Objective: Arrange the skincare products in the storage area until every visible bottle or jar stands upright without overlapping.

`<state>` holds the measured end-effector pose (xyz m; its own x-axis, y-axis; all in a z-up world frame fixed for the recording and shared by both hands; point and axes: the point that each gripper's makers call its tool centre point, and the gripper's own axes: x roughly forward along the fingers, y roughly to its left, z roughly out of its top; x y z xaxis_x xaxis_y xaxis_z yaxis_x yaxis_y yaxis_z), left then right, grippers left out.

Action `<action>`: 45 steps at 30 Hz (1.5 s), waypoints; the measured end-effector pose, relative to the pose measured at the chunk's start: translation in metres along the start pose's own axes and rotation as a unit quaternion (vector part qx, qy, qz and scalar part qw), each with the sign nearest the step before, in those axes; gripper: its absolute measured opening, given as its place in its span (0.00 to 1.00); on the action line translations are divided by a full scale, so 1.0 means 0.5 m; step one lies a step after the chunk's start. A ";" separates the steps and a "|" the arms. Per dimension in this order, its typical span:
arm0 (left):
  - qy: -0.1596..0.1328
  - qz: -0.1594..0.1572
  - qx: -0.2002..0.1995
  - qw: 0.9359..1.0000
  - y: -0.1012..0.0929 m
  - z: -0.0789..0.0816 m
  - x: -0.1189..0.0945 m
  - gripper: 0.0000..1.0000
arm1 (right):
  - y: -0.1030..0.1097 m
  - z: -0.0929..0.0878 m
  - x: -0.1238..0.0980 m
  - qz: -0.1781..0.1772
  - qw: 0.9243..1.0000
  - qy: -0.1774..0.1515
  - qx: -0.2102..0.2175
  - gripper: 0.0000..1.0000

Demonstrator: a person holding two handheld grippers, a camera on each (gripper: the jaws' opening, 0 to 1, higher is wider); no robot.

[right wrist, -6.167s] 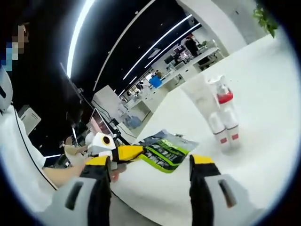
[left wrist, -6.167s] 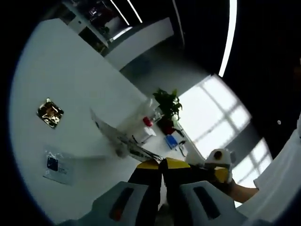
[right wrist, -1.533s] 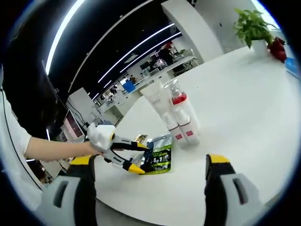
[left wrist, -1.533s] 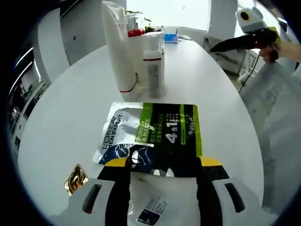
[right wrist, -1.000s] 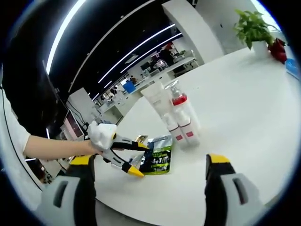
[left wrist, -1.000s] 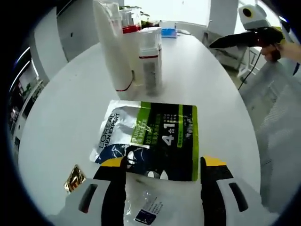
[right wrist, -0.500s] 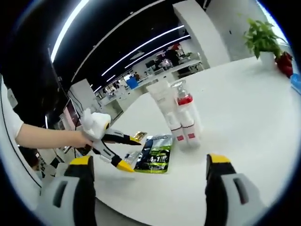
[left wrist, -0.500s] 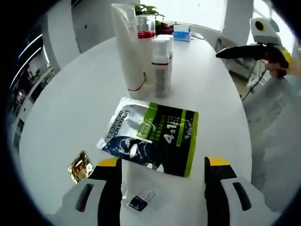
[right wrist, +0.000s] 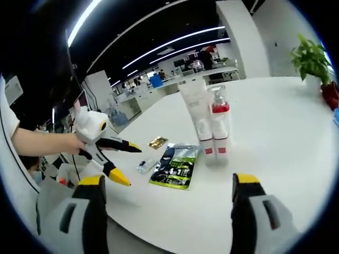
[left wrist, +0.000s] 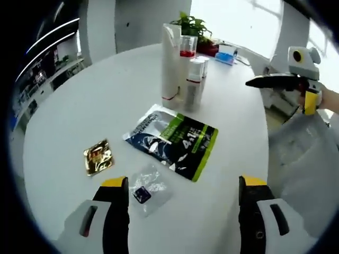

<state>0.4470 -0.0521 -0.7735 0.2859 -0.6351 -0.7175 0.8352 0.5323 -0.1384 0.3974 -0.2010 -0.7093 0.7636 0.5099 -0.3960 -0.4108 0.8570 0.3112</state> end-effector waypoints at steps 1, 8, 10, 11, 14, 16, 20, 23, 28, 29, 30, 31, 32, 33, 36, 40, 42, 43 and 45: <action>-0.012 0.002 -0.012 1.000 -0.004 0.000 -0.007 0.86 | 0.001 0.001 -0.001 0.000 1.000 -0.001 -0.001 1.00; -0.036 0.014 -0.061 0.997 -0.020 -0.027 -0.043 0.90 | 0.007 0.012 -0.006 0.003 1.000 -0.010 -0.010 1.00; -0.041 0.019 -0.073 0.996 -0.023 -0.033 -0.053 0.91 | 0.007 0.012 -0.007 0.001 1.000 -0.008 -0.014 1.00; -0.046 0.020 -0.078 0.996 -0.024 -0.034 -0.058 0.91 | 0.009 0.012 -0.007 0.001 1.000 -0.006 -0.014 1.00; -0.071 0.024 -0.100 0.992 -0.026 -0.029 -0.075 0.93 | 0.014 0.014 -0.011 0.003 1.000 -0.006 -0.018 1.00; -0.075 0.028 -0.105 0.991 -0.030 -0.034 -0.087 0.93 | 0.018 0.015 -0.016 0.005 1.000 -0.005 -0.020 1.00; -0.088 0.035 -0.116 0.989 -0.039 -0.036 -0.107 0.93 | 0.020 0.019 -0.027 0.004 1.000 -0.009 -0.024 1.00; -0.108 0.041 -0.131 0.985 -0.049 -0.032 -0.125 0.93 | 0.020 0.021 -0.038 0.000 1.000 -0.013 -0.027 1.00; -0.125 0.048 -0.139 0.981 -0.071 -0.031 -0.151 0.94 | 0.015 0.029 -0.060 -0.020 0.999 -0.030 -0.025 1.00; -0.128 0.056 -0.142 0.980 -0.071 -0.032 -0.158 0.95 | 0.014 0.029 -0.064 -0.023 0.999 -0.033 -0.019 1.00; -0.132 0.062 -0.143 0.979 -0.072 -0.032 -0.163 0.97 | 0.013 0.029 -0.066 -0.026 0.999 -0.036 -0.013 1.00; -0.138 0.066 -0.144 0.978 -0.073 -0.031 -0.169 0.97 | 0.011 0.028 -0.068 -0.029 0.999 -0.039 -0.009 1.00; -0.144 0.069 -0.146 0.976 -0.076 -0.029 -0.175 0.97 | 0.010 0.027 -0.069 -0.031 0.999 -0.040 -0.006 1.00; -0.152 0.071 -0.153 0.974 -0.079 -0.028 -0.182 0.97 | 0.011 0.025 -0.068 -0.034 0.999 -0.040 -0.005 1.00; -0.161 0.076 -0.160 0.971 -0.085 -0.031 -0.196 0.97 | 0.012 0.026 -0.067 -0.038 0.998 -0.040 -0.012 1.00; -0.161 0.094 -0.163 0.969 -0.080 -0.047 -0.205 0.97 | 0.002 0.022 -0.068 -0.051 0.998 -0.040 -0.014 1.00; -0.165 0.099 -0.171 0.966 -0.081 -0.054 -0.210 0.97 | -0.009 0.026 -0.071 -0.066 0.996 -0.048 -0.019 1.00; -0.166 0.101 -0.171 0.966 -0.082 -0.058 -0.212 0.97 | -0.010 0.025 -0.072 -0.068 0.996 -0.048 -0.019 1.00; -0.162 0.108 -0.171 0.966 -0.085 -0.072 -0.214 0.97 | -0.017 0.023 -0.072 -0.076 0.996 -0.047 -0.015 1.00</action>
<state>0.3639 0.0135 -0.7155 0.6142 -0.6010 -0.5115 0.5516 0.7904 -0.2665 0.3789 -0.2273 -0.6876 0.8606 0.3669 -0.3531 -0.3013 0.9259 0.2277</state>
